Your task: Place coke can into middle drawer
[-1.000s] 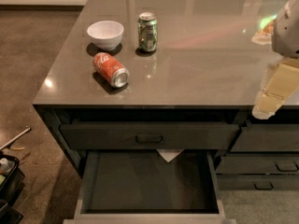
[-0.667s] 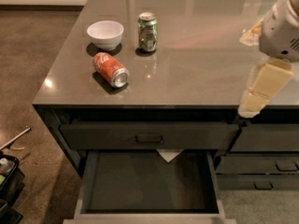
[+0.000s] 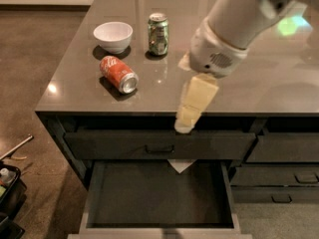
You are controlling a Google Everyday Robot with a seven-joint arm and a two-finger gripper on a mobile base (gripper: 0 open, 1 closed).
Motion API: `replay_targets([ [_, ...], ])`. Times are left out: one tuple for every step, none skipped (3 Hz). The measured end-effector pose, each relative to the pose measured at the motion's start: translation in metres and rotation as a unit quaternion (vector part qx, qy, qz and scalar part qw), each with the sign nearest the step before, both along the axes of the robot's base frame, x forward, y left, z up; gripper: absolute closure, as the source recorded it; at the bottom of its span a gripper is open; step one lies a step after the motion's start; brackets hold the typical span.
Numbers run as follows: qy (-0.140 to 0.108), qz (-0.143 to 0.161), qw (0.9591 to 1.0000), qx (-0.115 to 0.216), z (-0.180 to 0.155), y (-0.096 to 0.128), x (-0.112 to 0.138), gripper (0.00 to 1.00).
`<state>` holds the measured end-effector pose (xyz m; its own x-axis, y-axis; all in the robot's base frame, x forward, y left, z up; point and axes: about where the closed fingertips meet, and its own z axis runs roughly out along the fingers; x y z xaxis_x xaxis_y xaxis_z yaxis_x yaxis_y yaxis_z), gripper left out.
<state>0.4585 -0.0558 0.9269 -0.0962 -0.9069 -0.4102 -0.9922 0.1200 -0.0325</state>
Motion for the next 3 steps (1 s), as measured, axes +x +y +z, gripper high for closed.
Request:
replay_targets([
  [0.002, 0.002, 1.0000, 0.002, 0.000, 0.005, -0.001, 0.00],
  [-0.009, -0.028, 0.9996, -0.005, 0.003, -0.003, -0.008, 0.00],
  [-0.020, -0.066, 0.9976, -0.009, -0.005, -0.007, -0.007, 0.00],
])
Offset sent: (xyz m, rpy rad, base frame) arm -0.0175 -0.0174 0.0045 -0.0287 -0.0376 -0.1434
